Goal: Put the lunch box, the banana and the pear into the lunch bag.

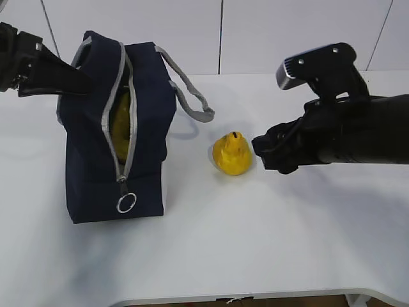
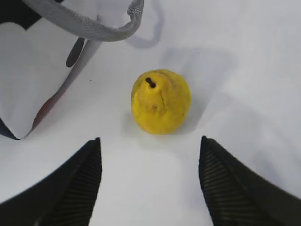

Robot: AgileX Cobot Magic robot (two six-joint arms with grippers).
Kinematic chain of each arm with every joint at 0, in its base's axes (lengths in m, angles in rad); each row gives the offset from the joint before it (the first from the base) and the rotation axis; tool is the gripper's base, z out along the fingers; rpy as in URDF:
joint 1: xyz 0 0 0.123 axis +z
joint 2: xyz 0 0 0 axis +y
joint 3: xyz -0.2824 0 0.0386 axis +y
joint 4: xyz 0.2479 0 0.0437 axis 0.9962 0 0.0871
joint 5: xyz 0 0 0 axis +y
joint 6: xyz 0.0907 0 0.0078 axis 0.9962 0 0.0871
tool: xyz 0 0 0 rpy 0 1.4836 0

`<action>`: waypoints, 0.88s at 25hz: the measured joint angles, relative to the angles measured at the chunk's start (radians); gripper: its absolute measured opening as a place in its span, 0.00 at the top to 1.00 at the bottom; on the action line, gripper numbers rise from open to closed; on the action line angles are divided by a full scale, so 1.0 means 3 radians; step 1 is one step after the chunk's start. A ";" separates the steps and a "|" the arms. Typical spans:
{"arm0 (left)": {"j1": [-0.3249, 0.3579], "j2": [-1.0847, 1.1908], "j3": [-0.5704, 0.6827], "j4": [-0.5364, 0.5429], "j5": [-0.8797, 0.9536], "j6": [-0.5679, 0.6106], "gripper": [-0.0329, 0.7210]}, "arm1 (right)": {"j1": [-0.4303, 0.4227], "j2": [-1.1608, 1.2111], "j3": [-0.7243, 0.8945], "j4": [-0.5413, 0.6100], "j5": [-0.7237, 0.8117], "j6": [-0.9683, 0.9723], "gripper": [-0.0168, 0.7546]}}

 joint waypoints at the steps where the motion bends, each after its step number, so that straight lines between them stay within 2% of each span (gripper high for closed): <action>1: 0.0000 0.0000 0.0000 0.0000 -0.0007 0.0000 0.95 | 0.0000 0.0052 0.0000 0.0000 -0.0059 0.0001 0.29; 5: 0.0000 0.0000 0.0000 -0.0005 -0.0054 0.0000 0.95 | 0.0000 0.0246 0.0000 -0.0063 -0.0378 -0.0013 0.29; 10: 0.0000 0.0000 0.0000 -0.0005 -0.0080 0.0000 0.95 | 0.0000 0.0445 0.0000 -0.0656 -0.0624 -0.0019 0.29; 14: 0.0000 0.0000 0.0000 -0.0012 -0.0100 0.0000 0.95 | 0.0000 0.0549 0.0000 -0.0906 -0.0905 -0.0024 0.29; 19: 0.0000 0.0000 0.0000 -0.0012 -0.0105 0.0000 0.95 | 0.0000 0.0784 0.0000 -0.0994 -0.1296 -0.0024 0.29; 22: 0.0000 0.0000 0.0000 -0.0012 -0.0105 0.0000 0.95 | 0.0000 0.0890 0.0000 -0.0881 -0.1532 -0.0024 0.29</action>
